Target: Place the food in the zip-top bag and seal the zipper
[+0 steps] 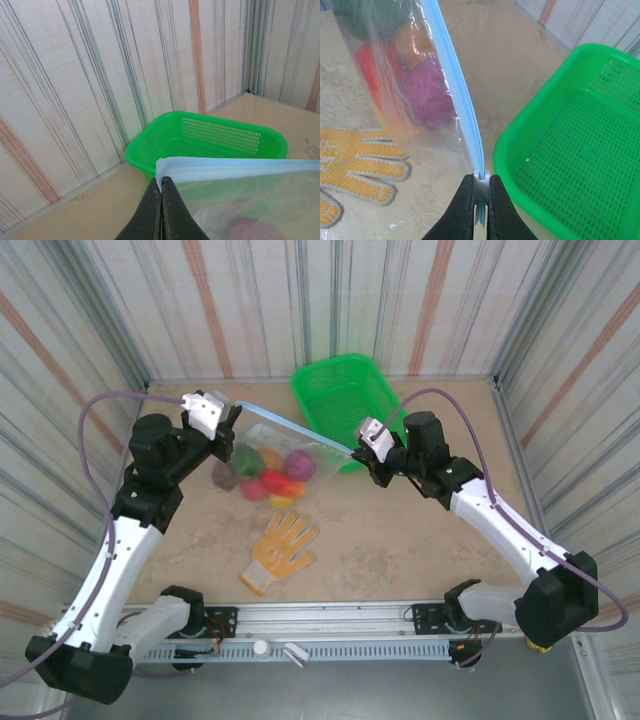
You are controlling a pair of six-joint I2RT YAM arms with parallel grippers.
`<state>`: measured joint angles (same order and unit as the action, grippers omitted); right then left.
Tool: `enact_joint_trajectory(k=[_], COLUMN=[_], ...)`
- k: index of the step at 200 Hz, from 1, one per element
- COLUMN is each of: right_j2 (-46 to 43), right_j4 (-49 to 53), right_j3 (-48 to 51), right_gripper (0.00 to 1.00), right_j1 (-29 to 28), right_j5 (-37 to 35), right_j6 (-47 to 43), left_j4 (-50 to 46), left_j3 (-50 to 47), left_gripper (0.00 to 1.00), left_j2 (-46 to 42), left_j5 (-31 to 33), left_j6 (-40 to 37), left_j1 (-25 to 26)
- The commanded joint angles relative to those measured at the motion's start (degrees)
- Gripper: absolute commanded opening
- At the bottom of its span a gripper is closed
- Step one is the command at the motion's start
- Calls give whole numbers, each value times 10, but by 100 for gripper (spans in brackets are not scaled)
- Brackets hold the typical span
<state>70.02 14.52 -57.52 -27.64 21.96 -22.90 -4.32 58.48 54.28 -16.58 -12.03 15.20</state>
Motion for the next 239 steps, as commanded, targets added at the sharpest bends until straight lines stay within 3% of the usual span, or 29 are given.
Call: enact_joint_trajectory(k=[1, 71, 118, 124, 139, 154, 180, 199, 213, 225, 239], right_j2=[-7, 49, 178, 199, 248, 282, 288, 276, 259, 242, 224], right_j4=[59, 53, 27, 24, 29, 44, 33, 37, 44, 43, 44], right_j3=[-11, -91, -188, -207, -264, -324, -357, -355, -338, -318, -299], right_gripper=[0, 0, 0, 5, 35, 46, 51, 51, 52, 52, 52], right_j1=[-19, -77, -74, -73, -74, -87, -103, -106, -111, -118, -124], right_j5=[-67, -112, -106, -107, -121, -144, -162, -160, -159, -165, -165], right_j6=[9, -7, -18, -16, -14, -14, -2, 22, 28, 26, 26], left_j4=[87, 59, 62, 57, 29, 2, -113, -363, -516, -552, -478], left_j3=[-14, -191, -238, -233, -210, -177, -29, 213, 361, 401, 335], left_gripper=[0, 0, 0, 0, 0, 0, 0, 0, 0, 0, 0], left_j2=[-42, -177, -134, -112, -47, 43, 297, 540, 667, 702, 654], left_j5=[52, 196, 379, 384, 384, 367, 244, 186, 163, 157, 167], left_j6=[40, 152, 255, 272, 348, 452, 601, 615, 619, 619, 620], left_j1=[-17, -16, -24, -34, -75, -129, -219, -225, -217, -210, -205])
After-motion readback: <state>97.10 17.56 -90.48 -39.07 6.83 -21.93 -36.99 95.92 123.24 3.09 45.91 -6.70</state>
